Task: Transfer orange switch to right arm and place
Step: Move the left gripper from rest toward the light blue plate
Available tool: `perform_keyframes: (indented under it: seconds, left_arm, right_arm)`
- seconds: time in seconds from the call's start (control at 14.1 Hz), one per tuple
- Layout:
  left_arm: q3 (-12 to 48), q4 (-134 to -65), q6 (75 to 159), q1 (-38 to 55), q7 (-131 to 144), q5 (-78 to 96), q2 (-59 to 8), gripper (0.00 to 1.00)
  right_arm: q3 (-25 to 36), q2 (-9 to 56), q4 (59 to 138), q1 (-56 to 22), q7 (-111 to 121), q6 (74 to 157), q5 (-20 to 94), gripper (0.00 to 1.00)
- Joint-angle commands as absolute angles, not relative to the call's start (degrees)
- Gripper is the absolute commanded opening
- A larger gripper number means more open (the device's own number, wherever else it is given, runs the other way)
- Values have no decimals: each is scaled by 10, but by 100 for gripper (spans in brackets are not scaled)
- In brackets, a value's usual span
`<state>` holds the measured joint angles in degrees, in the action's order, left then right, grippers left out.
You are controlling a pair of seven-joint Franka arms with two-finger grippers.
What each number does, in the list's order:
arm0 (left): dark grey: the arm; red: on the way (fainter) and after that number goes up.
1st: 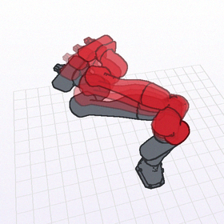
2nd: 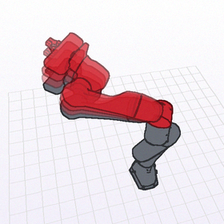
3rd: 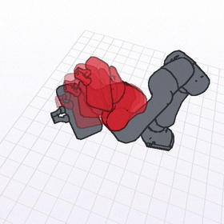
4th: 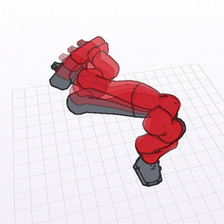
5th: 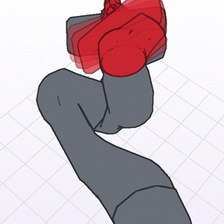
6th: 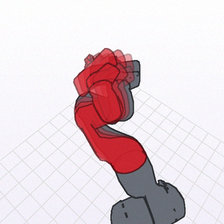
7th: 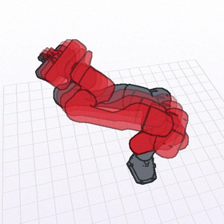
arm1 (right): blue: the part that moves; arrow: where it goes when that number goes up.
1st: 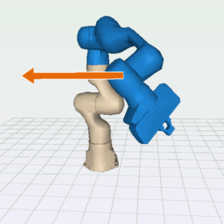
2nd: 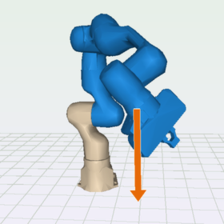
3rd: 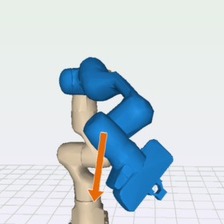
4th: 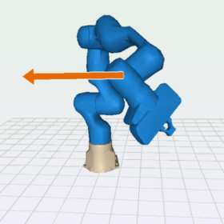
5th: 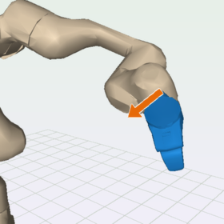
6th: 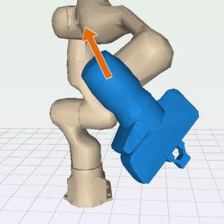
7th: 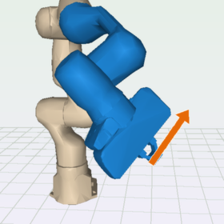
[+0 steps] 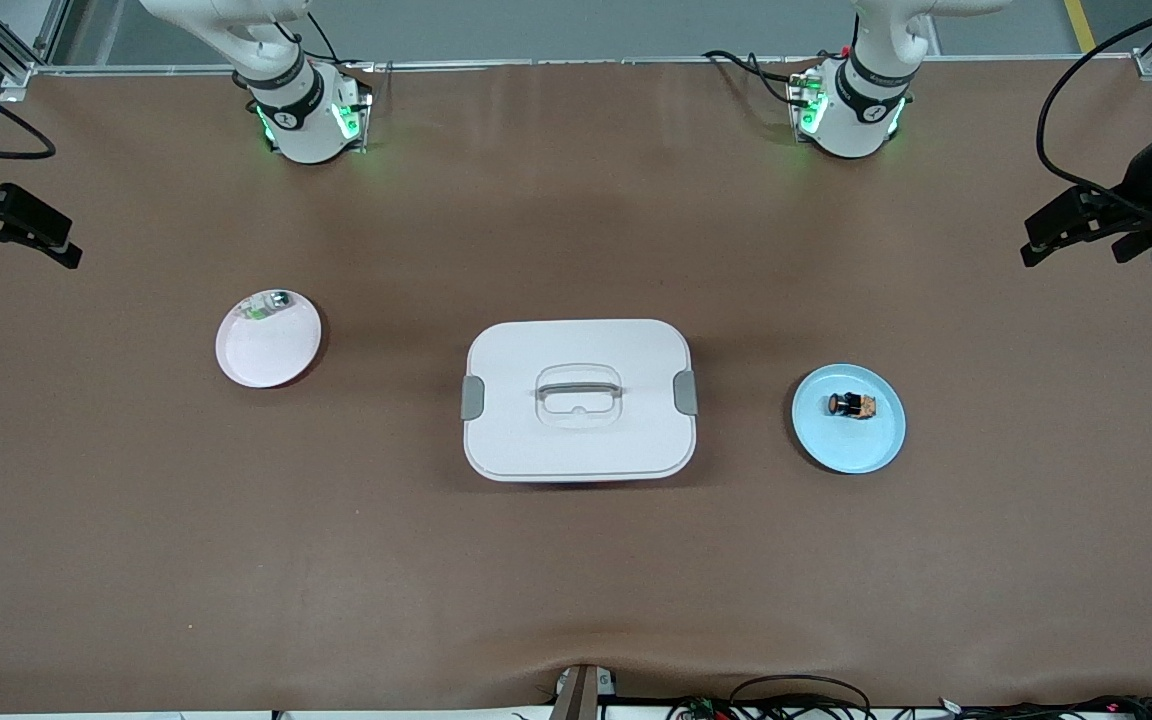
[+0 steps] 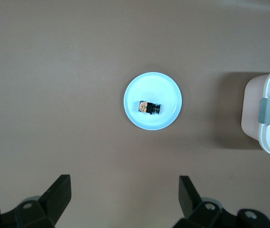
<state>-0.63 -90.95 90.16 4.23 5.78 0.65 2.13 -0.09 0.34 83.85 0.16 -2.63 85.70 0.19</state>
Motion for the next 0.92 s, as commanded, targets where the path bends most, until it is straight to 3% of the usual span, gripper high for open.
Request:
perform_keyframes:
  seconds: [0.0, 0.35, 0.85]
  left_arm:
    - [-5, -909, 903, 37, 48, 15, 16, 100]
    - [-2, -944, 913, 43, 43, 16, -17, 100]
    - [0, -1073, 1066, 51, 22, 18, -32, 100]
  right_arm:
    - [1, 4, 835, -1, -33, 859, 3, 100]
    - [1, 4, 835, 3, -33, 863, -7, 100]
    - [4, 4, 835, 34, -33, 862, -7, 100]
